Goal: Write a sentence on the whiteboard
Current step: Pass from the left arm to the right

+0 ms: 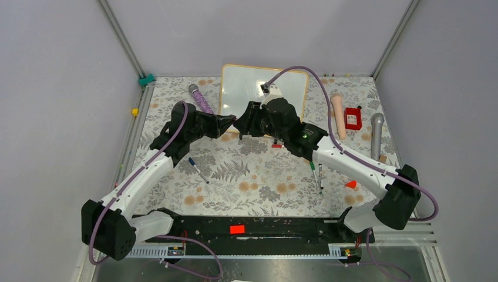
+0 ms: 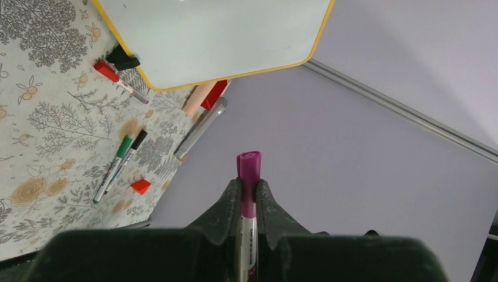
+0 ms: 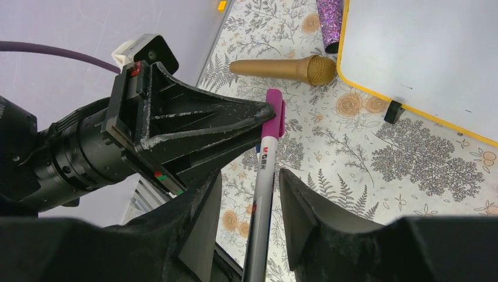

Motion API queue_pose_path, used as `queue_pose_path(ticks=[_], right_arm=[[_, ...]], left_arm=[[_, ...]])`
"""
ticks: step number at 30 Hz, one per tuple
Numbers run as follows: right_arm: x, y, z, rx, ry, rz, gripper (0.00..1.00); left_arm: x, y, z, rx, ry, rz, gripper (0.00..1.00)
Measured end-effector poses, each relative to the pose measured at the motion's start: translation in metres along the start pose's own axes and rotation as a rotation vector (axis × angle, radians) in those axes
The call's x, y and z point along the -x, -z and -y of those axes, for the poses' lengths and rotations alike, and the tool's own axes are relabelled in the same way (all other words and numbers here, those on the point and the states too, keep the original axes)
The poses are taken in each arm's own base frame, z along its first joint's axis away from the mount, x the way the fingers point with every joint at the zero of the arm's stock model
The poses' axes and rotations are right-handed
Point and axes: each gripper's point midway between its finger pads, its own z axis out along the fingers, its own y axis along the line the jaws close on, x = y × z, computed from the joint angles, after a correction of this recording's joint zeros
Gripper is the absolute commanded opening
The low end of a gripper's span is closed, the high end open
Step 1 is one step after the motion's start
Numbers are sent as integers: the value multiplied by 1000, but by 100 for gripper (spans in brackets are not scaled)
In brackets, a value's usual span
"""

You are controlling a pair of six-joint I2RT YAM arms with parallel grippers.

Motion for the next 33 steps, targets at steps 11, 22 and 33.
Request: queue_pose_path(ticks=[11,22,33], right_arm=[[6,-3,3,-31,-20,28,42],[7,-4,3,-34,-34,32,46],[5,-6,5,-38,-39,26,49]], left_arm=[[1,4,-5,-1,31,20,0],[3,4,-6,-1,36,34,0],[6,2,-6,0,44,53,0]])
